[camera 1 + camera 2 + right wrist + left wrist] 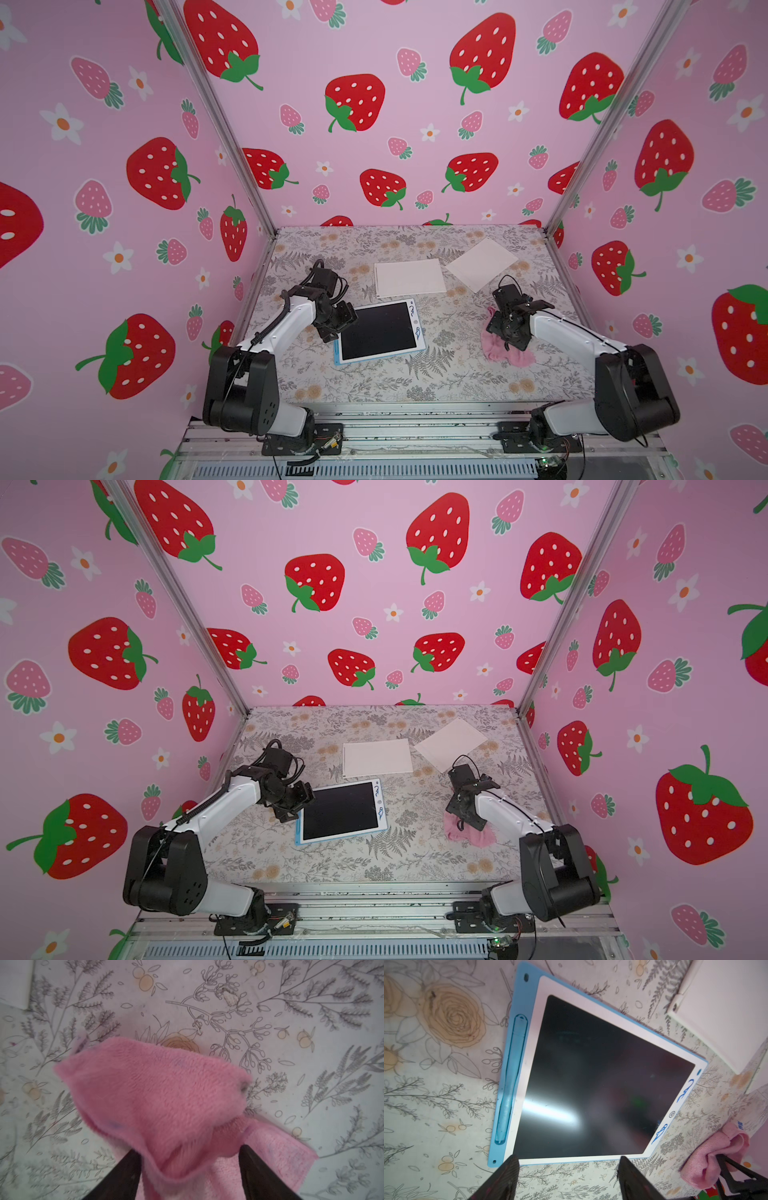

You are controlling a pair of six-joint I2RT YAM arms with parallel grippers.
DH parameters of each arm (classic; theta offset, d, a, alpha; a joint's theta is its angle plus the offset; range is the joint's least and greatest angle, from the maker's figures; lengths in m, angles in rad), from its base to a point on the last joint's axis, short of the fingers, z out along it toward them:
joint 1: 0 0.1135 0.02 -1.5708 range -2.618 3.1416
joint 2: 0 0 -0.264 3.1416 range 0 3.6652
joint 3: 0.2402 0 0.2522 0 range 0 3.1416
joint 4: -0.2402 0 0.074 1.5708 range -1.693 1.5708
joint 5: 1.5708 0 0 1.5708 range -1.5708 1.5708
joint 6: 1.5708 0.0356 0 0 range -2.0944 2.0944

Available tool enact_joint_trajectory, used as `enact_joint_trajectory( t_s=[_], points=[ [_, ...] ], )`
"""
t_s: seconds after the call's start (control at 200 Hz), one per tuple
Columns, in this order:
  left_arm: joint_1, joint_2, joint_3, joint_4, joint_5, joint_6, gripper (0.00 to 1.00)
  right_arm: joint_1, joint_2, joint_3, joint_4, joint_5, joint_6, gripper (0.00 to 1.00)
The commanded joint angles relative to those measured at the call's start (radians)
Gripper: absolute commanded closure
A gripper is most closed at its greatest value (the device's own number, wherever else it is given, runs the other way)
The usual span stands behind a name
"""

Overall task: Wipe the drawing tablet
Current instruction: Pick up the cleaning item at the center of the board, then wipe the dirt from the drawing tablet.

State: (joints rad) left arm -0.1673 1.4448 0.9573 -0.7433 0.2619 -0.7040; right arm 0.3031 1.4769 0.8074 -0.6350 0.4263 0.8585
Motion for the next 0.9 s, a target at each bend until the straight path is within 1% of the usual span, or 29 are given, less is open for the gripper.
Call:
enact_joint_trajectory(
  t_s=[0.0,0.05,0.08,0.13,0.165,0.19,0.255,0.335,0.425,0.495,0.55,0.66,0.77,0.895],
  points=[
    [0.006,-0.014,-0.016,-0.041,-0.016,0.009,0.27,-0.038,0.089,0.048,0.031,-0.062,-0.041,0.31],
    [0.018,-0.011,-0.021,-0.048,-0.02,0.017,0.29,-0.053,0.118,0.065,0.022,-0.089,-0.047,0.46],
    [0.029,-0.008,-0.025,-0.051,-0.024,0.025,0.3,-0.055,0.121,0.07,0.032,-0.098,-0.057,0.58],
    [0.053,-0.006,-0.032,-0.049,-0.025,0.037,0.33,-0.051,0.103,0.062,0.066,-0.123,-0.079,0.8],
    [0.073,-0.006,-0.042,-0.038,-0.016,0.047,0.34,-0.039,0.079,0.054,0.085,-0.129,-0.087,0.93],
    [0.087,-0.003,-0.046,-0.034,-0.014,0.057,0.35,-0.024,0.057,0.049,0.103,-0.126,-0.094,1.0],
    [0.113,0.008,-0.053,-0.02,-0.008,0.089,0.38,0.042,-0.019,0.03,0.157,-0.102,-0.116,1.0],
    [0.129,0.037,-0.047,-0.015,-0.009,0.133,0.46,0.183,-0.12,-0.002,0.268,-0.047,-0.159,1.0],
    [0.129,0.081,-0.038,-0.011,-0.021,0.171,0.51,0.324,-0.146,-0.002,0.375,-0.01,-0.177,1.0],
    [0.129,0.115,-0.029,-0.019,-0.05,0.19,0.55,0.399,-0.104,0.02,0.454,-0.006,-0.186,1.0],
    [0.13,0.13,-0.022,-0.022,-0.079,0.201,0.58,0.467,-0.041,0.067,0.499,0.013,-0.206,1.0],
    [0.129,0.159,-0.013,-0.013,-0.097,0.215,0.6,0.562,0.109,0.183,0.575,0.034,-0.283,1.0],
    [0.13,0.175,-0.009,0.005,-0.111,0.228,0.64,0.603,0.23,0.268,0.656,0.024,-0.327,1.0],
    [0.131,0.196,-0.011,0.02,-0.113,0.238,0.67,0.605,0.323,0.311,0.71,0.03,-0.3,1.0]
  ],
)
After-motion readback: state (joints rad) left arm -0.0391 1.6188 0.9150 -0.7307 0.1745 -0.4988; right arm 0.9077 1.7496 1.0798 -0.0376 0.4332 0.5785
